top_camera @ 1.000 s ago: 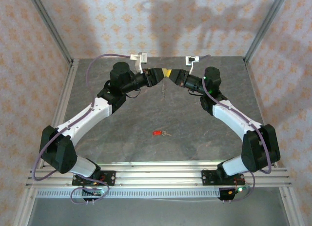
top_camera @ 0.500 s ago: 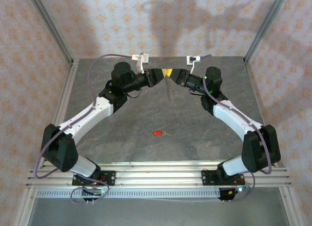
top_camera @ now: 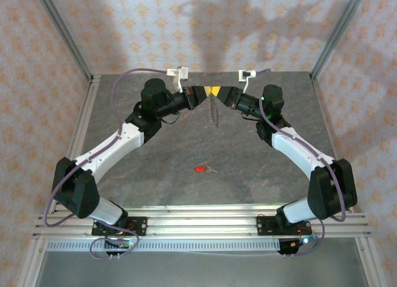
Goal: Put the keys on the keyring
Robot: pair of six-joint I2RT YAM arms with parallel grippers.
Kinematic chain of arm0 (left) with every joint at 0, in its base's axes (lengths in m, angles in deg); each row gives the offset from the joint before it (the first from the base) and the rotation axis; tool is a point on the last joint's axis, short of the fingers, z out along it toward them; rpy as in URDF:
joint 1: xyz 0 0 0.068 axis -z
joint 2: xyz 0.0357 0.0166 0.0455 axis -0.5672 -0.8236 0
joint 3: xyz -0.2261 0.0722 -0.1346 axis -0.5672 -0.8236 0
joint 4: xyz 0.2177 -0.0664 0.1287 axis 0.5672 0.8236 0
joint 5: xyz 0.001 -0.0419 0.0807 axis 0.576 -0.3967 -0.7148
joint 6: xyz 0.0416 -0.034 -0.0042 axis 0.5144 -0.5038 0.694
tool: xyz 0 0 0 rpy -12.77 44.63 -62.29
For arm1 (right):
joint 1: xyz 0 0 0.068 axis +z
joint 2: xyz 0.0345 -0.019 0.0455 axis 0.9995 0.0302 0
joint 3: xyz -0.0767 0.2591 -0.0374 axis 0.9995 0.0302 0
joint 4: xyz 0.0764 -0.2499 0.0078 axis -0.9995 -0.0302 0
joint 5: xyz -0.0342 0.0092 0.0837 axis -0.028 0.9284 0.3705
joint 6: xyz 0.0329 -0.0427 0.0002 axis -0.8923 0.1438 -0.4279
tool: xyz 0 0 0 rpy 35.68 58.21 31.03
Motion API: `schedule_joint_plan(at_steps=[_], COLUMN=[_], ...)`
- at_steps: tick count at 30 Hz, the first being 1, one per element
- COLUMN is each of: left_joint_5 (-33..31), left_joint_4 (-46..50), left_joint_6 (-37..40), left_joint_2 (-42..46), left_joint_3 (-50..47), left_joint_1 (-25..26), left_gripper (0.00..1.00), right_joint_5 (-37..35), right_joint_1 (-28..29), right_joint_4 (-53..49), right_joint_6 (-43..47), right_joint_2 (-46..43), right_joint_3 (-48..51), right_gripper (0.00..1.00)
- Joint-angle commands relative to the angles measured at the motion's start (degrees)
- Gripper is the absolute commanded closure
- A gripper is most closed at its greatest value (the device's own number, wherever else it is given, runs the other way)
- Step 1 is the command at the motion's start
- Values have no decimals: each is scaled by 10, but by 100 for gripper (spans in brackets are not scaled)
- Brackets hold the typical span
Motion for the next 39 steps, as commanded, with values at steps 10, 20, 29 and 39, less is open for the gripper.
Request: schedule_joint_plan(at_steps=[10, 20, 29, 39], left_joint_5=[50, 21, -20, -16], left_joint_4=[-16, -12, -23, -42], left_joint_6=[32, 53, 60, 66], left_joint_2=[-4, -9, -3, 3], left_joint_3=[14, 15, 3, -10], left_joint_1=[32, 36, 36, 36], left_gripper=[88, 100, 100, 100], right_joint_5=[-6, -27, -61, -78], right_joint_1=[2, 2, -7, -16], right_joint_4=[58, 30, 53, 57], right_joint_6=[-31, -35, -61, -67], right_joint_2=[3, 3, -9, -44], right_joint_3=[-3, -3, 10, 27], right_gripper=[100, 99, 74, 67])
